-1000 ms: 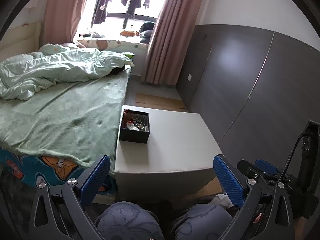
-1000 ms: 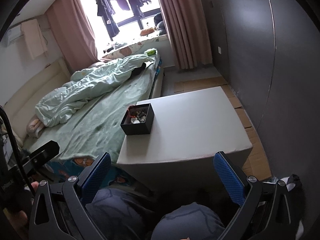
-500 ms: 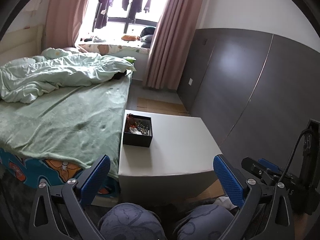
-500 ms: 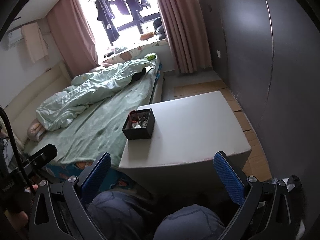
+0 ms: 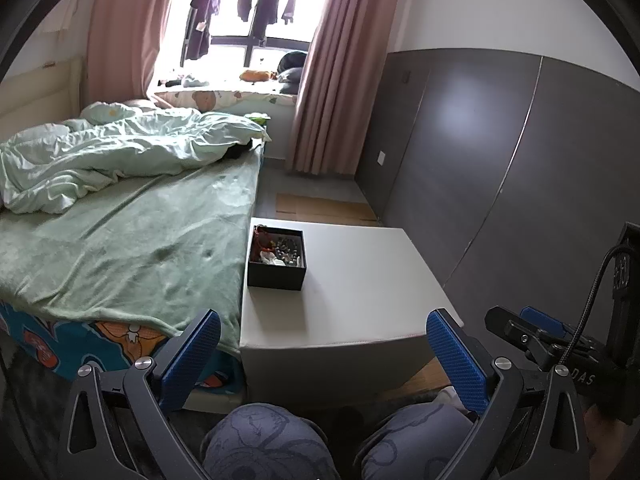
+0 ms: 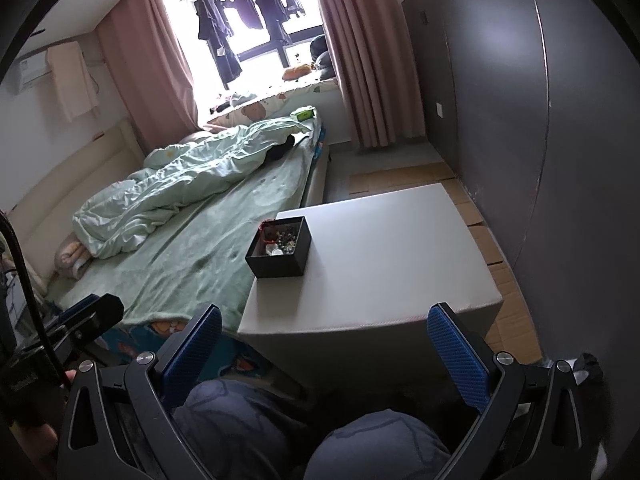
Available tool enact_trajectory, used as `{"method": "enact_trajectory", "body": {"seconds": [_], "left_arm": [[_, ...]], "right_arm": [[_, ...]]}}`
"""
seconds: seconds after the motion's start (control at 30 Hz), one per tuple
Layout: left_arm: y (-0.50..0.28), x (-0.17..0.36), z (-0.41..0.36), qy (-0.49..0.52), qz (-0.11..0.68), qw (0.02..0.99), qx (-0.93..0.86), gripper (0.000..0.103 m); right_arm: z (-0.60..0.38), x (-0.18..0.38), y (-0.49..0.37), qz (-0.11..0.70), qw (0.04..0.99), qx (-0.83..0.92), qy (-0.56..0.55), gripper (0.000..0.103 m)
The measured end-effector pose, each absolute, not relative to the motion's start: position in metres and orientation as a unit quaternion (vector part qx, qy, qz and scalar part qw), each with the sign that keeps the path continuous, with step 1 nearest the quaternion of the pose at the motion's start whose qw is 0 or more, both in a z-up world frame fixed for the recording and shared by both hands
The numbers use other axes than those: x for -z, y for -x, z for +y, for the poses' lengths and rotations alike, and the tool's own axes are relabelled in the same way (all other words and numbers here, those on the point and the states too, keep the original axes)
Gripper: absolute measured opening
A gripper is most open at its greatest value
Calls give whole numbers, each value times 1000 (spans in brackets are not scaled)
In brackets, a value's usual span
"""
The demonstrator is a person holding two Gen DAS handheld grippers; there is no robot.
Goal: Organize jewelry
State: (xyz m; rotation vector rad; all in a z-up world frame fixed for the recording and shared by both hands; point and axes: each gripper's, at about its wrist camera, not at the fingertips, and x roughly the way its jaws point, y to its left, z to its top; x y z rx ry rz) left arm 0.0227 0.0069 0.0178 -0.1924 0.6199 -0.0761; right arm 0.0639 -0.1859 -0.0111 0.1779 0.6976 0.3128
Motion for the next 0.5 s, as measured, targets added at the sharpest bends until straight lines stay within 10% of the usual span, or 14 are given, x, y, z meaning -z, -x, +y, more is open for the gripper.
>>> {"method": "enact_trajectory", "body": {"seconds": [0.5], "left_arm": [[-19,-20,1,84,308,947,28,103]], "right_arm": [[-188,5,-58,336,925,-156,-87,103]]}}
